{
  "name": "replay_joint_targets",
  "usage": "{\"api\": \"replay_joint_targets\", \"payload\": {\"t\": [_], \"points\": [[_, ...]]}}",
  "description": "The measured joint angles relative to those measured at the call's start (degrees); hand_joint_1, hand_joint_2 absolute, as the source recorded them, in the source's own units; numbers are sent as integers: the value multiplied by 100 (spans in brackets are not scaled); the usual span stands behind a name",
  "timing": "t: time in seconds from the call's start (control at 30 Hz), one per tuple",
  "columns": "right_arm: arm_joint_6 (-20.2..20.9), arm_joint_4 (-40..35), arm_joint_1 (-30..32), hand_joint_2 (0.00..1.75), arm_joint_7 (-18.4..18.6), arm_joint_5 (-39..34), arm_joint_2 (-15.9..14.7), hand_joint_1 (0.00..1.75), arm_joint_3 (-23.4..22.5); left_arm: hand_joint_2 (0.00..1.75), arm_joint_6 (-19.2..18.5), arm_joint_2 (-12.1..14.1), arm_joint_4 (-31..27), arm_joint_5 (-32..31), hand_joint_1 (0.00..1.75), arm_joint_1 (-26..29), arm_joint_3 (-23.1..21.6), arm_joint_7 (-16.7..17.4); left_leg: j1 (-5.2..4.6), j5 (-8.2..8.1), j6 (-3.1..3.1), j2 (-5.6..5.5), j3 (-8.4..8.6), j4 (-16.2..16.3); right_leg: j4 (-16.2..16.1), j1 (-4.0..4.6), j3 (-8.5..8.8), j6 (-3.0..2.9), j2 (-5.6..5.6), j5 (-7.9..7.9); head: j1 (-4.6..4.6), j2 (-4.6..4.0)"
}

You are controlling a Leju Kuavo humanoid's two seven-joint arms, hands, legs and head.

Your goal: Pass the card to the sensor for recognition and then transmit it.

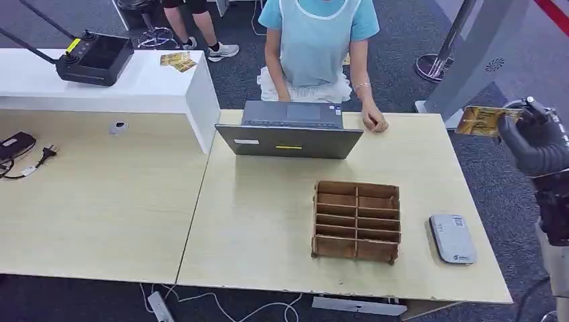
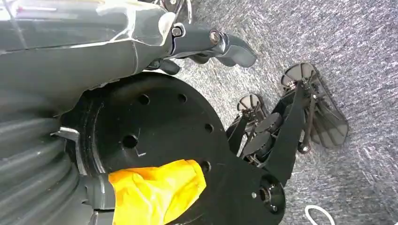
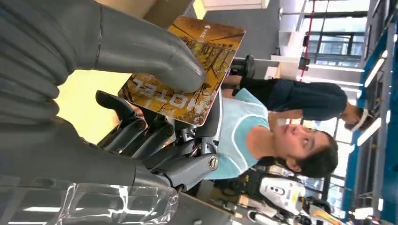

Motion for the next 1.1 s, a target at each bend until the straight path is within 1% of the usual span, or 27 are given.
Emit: {"api": "replay_joint_targets", "payload": {"t": [0.07,0.2,0.37,0.57,0.73,0.87,1.0,1.1], "points": [[48,-42,159,175,38,-72,-112,175,-116,175,-13,-2,0,13,0,4,20,-9,-2,0,0,-1,-3,0,0,-1,0,0,-4,0,2,0],[73,-90,334,175,51,-103,-243,175,-234,175,-18,-2,0,26,0,6,22,-15,-3,0,1,5,0,0,0,-3,0,0,5,0,0,0],[96,-118,451,175,51,-55,-367,175,-293,175,-46,-4,0,28,0,10,22,-31,-3,0,1,2,1,0,0,-3,0,0,2,0,0,0],[269,-116,867,175,7,92,-553,175,-385,175,-131,2,0,44,0,25,70,-39,-4,-2,4,0,-1,0,0,-4,0,1,-1,-1,0,0],[171,-81,1197,175,-168,549,-575,175,-459,175,-149,15,0,0,0,28,72,-13,-4,-3,4,2,-1,0,0,-4,-1,2,0,-2,0,0],[147,4,1365,175,-170,712,-575,175,-462,175,-138,20,0,-18,0,27,72,0,-4,-2,4,3,0,0,0,-3,0,2,1,-2,0,0],[-89,63,1510,175,-135,1042,-573,175,-462,175,-131,20,0,-24,0,27,72,9,-4,-2,4,3,-1,0,0,-4,0,2,1,-1,0,0],[-135,98,1563,175,-122,1132,-571,175,-462,175,-131,20,0,-24,0,27,72,13,-4,-2,4,3,-1,0,0,-4,0,2,2,-2,0,0]]}}
